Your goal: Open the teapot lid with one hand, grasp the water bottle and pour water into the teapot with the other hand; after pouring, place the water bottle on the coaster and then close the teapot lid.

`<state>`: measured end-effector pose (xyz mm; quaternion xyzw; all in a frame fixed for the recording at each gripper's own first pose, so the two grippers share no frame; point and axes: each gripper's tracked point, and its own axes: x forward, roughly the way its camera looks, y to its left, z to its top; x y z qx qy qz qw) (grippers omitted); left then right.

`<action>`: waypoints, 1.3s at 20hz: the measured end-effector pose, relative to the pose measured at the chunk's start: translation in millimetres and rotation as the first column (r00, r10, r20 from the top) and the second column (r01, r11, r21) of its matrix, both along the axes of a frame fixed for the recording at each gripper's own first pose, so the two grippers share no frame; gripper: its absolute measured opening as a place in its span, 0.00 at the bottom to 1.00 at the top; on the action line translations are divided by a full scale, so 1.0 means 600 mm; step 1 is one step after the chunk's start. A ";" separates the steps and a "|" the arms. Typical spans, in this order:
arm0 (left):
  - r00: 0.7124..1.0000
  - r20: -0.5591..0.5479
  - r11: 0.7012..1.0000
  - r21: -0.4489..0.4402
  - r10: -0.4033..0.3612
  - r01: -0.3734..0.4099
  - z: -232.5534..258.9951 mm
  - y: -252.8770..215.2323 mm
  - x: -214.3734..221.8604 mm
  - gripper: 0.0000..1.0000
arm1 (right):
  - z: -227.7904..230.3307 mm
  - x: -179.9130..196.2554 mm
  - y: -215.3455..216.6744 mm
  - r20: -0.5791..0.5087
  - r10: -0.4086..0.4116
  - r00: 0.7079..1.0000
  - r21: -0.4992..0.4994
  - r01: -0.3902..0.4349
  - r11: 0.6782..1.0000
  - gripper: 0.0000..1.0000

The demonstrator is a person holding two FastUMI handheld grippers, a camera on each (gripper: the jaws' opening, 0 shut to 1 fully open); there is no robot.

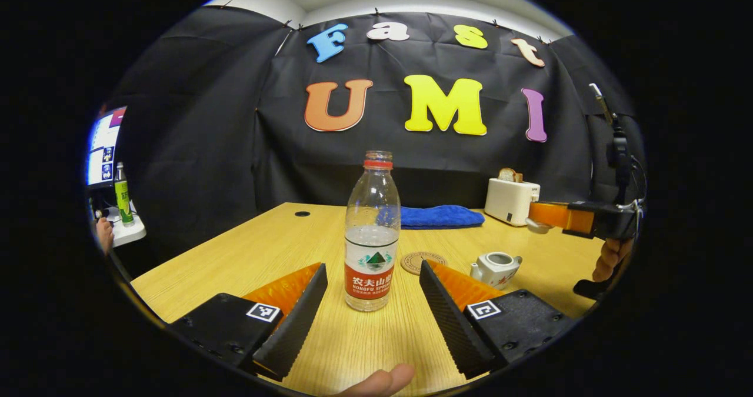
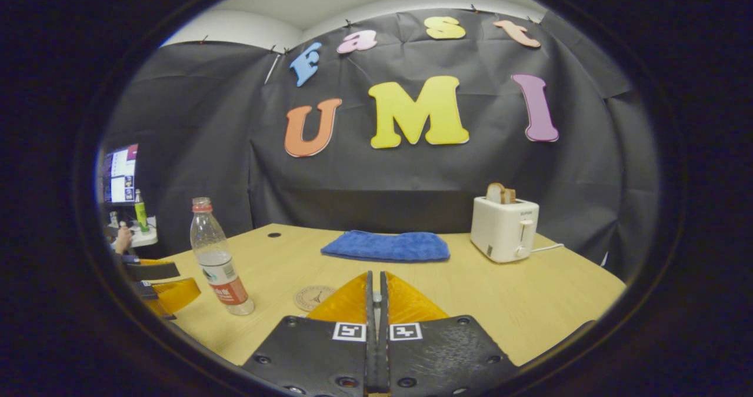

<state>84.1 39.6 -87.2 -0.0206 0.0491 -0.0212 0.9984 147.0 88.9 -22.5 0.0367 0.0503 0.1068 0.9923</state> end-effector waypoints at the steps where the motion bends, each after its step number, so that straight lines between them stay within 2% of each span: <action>1: 1.000 -0.003 1.000 0.000 0.001 -0.001 -0.005 0.001 0.008 0.99 | 0.004 -0.007 -0.009 0.014 -0.005 1.000 -0.009 0.005 1.000 0.00; 5: 0.999 0.039 1.000 0.003 -0.011 0.011 0.015 -0.004 0.037 0.99 | 0.019 -0.032 -0.035 0.068 -0.029 0.997 -0.047 0.032 0.998 0.00; 9: 0.998 0.055 1.000 0.003 -0.015 0.015 0.023 -0.005 0.075 0.99 | 0.019 -0.052 -0.043 0.082 -0.020 0.996 -0.069 0.025 0.997 0.00; 14: 0.999 0.045 1.000 0.027 0.010 -0.011 0.014 0.010 0.109 0.99 | 0.002 -0.067 -0.051 0.069 -0.013 0.998 -0.085 0.019 0.996 0.00; 18: 0.999 0.038 1.000 0.018 -0.011 0.010 0.005 0.005 0.125 0.99 | -0.016 -0.069 -0.063 0.046 -0.026 0.999 -0.085 0.029 0.996 0.00; 20: 0.999 0.030 0.999 0.017 -0.028 0.028 -0.001 0.002 0.133 0.97 | -0.021 -0.070 -0.069 0.039 -0.031 0.999 -0.081 0.034 0.996 0.00; 22: 0.998 0.052 0.998 0.051 -0.023 0.021 0.000 0.010 0.138 0.92 | -0.026 -0.067 -0.079 0.032 -0.047 0.998 -0.079 0.049 0.996 0.00; 24: 0.998 0.053 0.998 0.054 -0.026 0.023 0.002 0.011 0.139 0.83 | -0.034 -0.069 -0.087 0.018 -0.055 0.998 -0.071 0.056 0.996 0.00; 26: 0.998 0.054 0.998 0.053 -0.025 0.022 0.002 0.010 0.137 0.80 | -0.039 -0.071 -0.093 0.005 -0.058 0.998 -0.059 0.058 0.997 0.00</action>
